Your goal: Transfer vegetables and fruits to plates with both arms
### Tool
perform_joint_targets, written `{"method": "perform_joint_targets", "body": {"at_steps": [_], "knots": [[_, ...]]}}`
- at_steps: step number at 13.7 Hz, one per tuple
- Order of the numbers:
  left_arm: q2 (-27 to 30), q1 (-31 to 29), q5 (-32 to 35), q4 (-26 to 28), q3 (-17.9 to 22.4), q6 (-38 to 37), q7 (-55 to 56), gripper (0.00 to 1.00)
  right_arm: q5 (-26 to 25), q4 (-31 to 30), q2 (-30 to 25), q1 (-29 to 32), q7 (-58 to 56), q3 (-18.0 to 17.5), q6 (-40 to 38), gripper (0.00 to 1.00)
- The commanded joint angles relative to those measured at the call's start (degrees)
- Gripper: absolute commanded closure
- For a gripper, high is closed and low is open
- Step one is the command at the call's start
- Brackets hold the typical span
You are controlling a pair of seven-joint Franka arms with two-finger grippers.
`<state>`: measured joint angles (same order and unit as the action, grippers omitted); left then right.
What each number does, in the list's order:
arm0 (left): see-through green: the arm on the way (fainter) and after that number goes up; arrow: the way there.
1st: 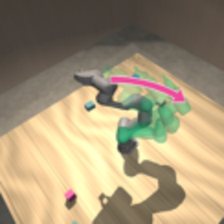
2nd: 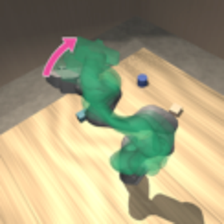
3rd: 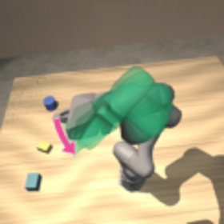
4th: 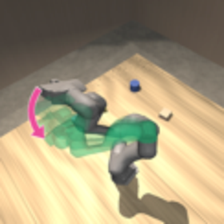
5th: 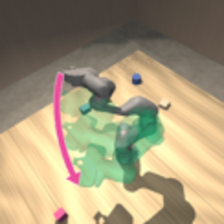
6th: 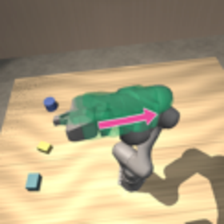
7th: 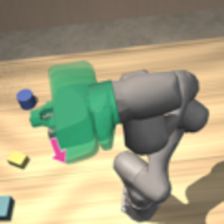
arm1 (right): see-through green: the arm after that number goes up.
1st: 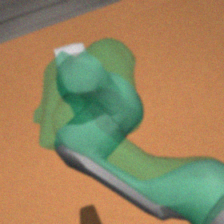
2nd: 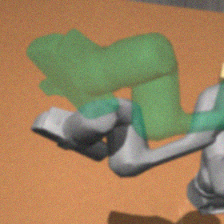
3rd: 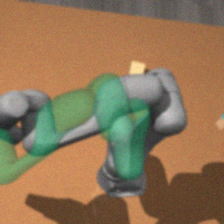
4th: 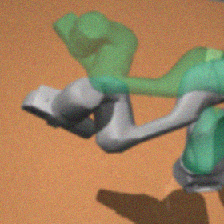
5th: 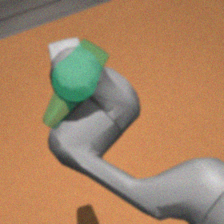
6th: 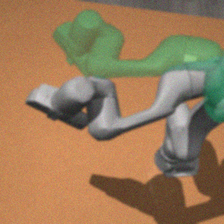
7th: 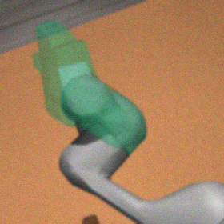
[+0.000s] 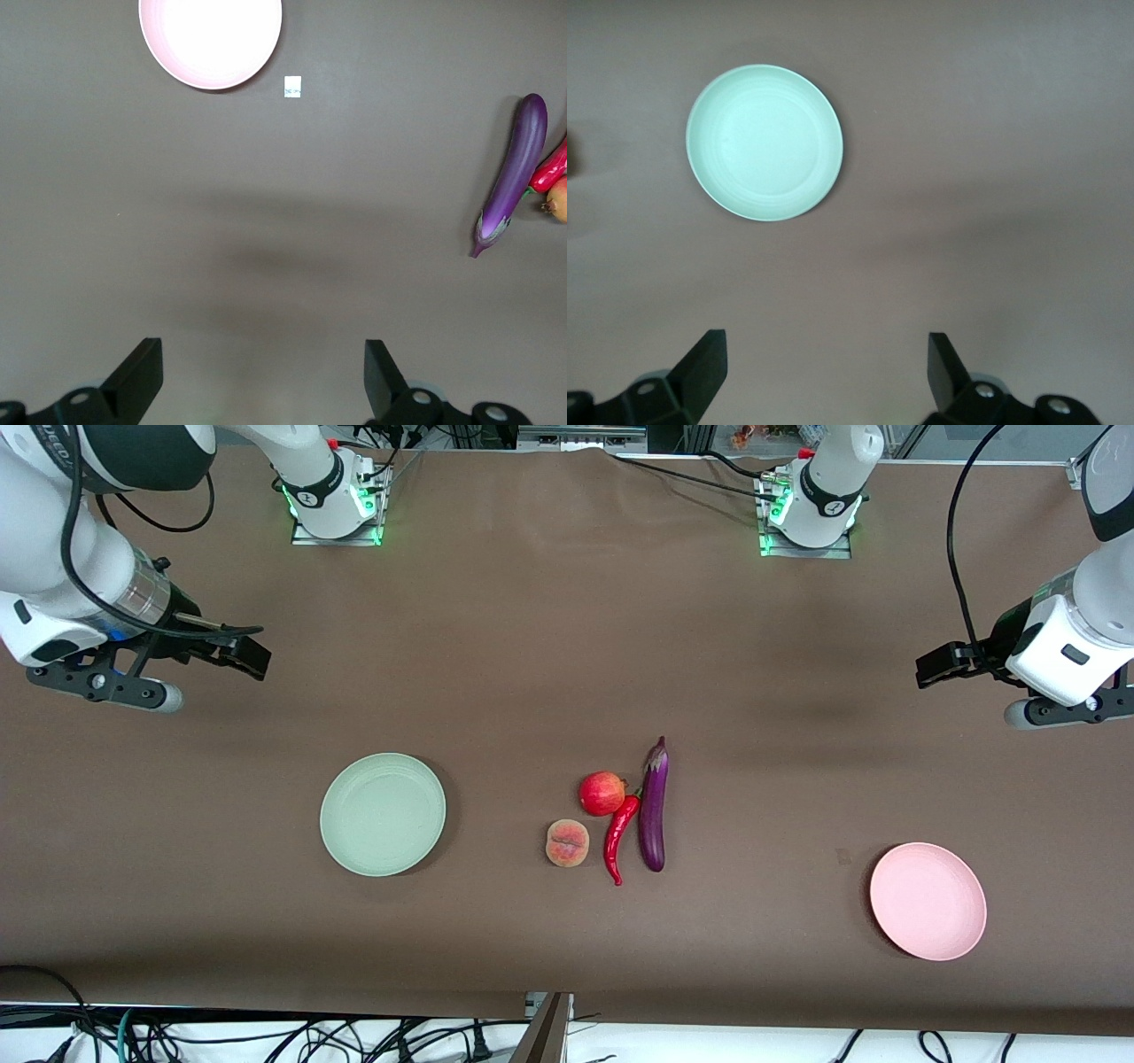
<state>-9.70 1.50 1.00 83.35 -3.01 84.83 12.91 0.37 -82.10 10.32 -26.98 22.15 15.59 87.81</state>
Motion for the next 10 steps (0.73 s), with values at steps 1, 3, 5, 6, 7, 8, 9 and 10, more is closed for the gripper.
{"method": "perform_joint_targets", "body": {"at_steps": [1,3,5,6,7,8,9,10], "knots": [[-1.2,-0.36,0.5,-2.31,0.02,-1.42,-0.96,0.0,-0.45,-4.29,-4.15,10.12,0.62,-11.89,3.58,0.0],[-1.46,-0.1,0.5,-2.49,0.02,-1.77,-0.96,0.0,-0.19,-4.12,-5.91,15.1,0.7,-18.2,4.99,0.0],[-1.47,-0.09,0.32,-2.49,-0.06,-1.86,-0.96,0.0,0.42,-4.81,-7.49,15.99,0.97,-18.49,5.1,0.0],[-1.55,-0.09,0.32,-2.49,-0.06,-1.77,-0.96,0.0,0.51,-7.43,-9.16,16.26,0.97,-18.49,5.18,0.0],[-1.64,-0.09,0.24,-2.49,-0.06,-1.77,-0.96,0.0,0.51,-10.85,-11.52,16.69,0.79,-17.96,5.7,0.0],[-1.64,-0.01,0.23,-2.49,-0.06,-1.86,-0.96,0.0,0.51,-11.67,-12.16,16.7,0.71,-17.26,5.36,0.0],[-1.64,-0.09,0.32,-2.49,-0.06,-1.86,-0.96,0.0,0.51,-11.33,-12.08,16.44,0.79,-17.0,5.09,0.0],[-1.64,-0.44,0.24,-2.49,0.02,-1.86,-0.96,0.0,0.16,-10.2,-11.55,16.17,1.49,-17.08,5.09,0.0]]}}
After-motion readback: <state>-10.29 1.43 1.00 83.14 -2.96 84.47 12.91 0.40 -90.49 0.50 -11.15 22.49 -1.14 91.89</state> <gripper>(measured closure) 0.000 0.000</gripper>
